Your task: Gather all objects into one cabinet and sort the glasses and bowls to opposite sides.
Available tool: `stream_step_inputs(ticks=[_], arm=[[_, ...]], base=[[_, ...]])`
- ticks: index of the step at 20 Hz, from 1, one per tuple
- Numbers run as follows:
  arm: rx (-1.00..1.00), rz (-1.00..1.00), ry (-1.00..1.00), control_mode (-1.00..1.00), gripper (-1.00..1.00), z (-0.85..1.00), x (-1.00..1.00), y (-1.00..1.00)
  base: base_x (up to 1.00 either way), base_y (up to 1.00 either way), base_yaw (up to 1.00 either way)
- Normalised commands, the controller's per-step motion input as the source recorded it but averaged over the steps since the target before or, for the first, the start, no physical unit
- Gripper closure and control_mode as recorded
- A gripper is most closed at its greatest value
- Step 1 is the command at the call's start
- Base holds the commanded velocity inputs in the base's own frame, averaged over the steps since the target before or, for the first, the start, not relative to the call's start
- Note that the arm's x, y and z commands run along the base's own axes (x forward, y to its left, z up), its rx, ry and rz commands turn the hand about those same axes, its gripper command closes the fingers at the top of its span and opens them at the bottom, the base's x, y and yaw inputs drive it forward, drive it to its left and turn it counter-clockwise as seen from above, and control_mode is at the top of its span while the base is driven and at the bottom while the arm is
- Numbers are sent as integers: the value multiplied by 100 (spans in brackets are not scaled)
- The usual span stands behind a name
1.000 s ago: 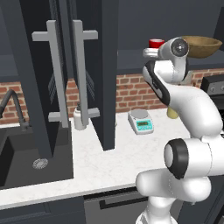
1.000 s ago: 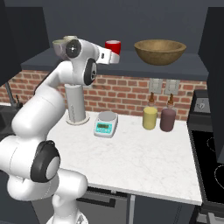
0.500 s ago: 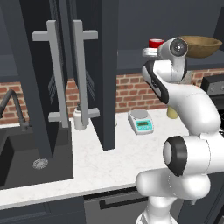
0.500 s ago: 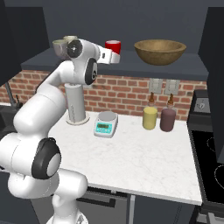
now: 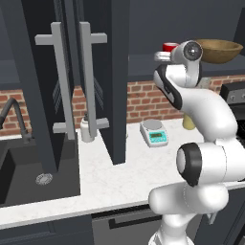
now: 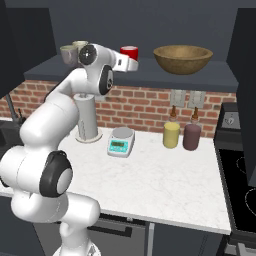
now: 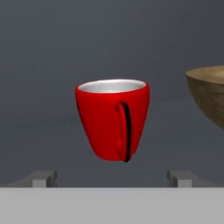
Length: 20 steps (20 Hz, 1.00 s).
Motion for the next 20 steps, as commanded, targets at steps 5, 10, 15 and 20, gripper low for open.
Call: stream_step_inputs(ticks=[5,10,15,20], arm=[[0,0,0,-100,-100,0,24,-3],[0,0,0,-100,-100,0,19,-6],[0,0,0,-100,-100,0,3,0],[0,0,0,-100,-100,0,1,-4]], base=[[0,0,0],[0,0,0],[0,0,0],[0,0,0]])
